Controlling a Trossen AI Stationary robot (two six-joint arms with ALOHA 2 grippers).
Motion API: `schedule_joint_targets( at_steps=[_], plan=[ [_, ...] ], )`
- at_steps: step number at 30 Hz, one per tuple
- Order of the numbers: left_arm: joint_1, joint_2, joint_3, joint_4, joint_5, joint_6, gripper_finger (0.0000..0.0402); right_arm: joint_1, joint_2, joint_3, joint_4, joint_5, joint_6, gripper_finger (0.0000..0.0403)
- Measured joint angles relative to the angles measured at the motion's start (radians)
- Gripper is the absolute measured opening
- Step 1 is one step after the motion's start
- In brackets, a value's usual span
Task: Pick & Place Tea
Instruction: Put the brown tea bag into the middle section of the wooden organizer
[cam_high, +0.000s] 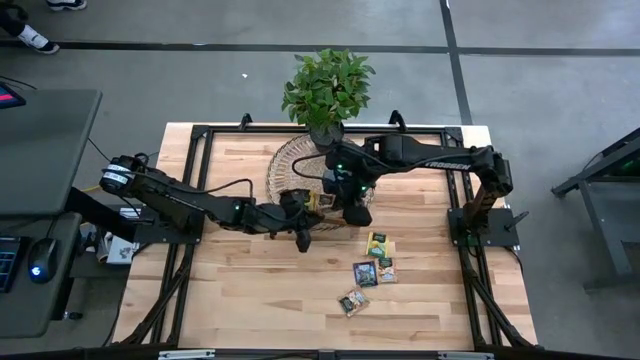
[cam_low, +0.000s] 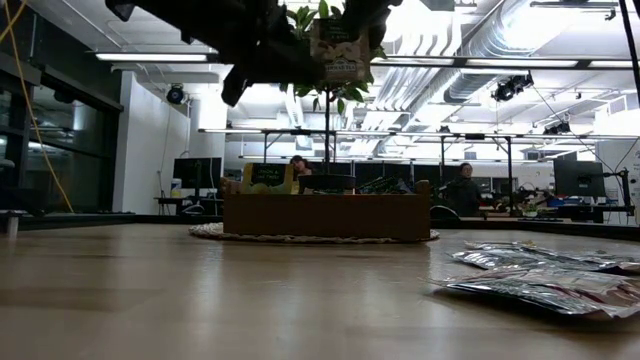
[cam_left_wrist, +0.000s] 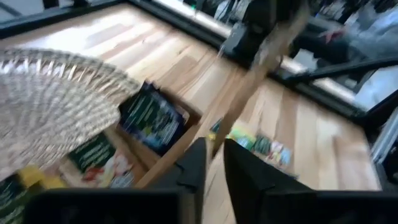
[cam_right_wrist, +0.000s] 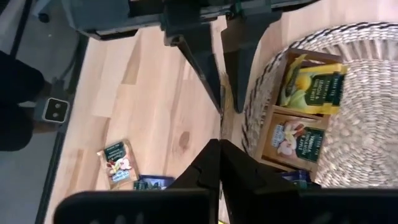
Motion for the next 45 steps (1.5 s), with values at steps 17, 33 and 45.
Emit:
schedule_joint_targets(
  at_steps=[17,33,45],
  plan=[
    [-0.033,-0.055,-0.002,-0.423,-0.161,-0.166,0.0192,-0.029,0.0,-0.001,0.003,0.101,-0.002,0.0001],
    [-0.323,-0.259,-0.132,-0.668,-0.475,-0.548,0.0176,-0.087,-0.002,-0.359,0.4,0.127,0.044,0.0],
    [-0.435,-0.261,-0.206,-0.649,-0.556,-0.771,0.0176,-0.128,-0.002,-0.533,0.587,0.142,0.091,0.0]
  ],
)
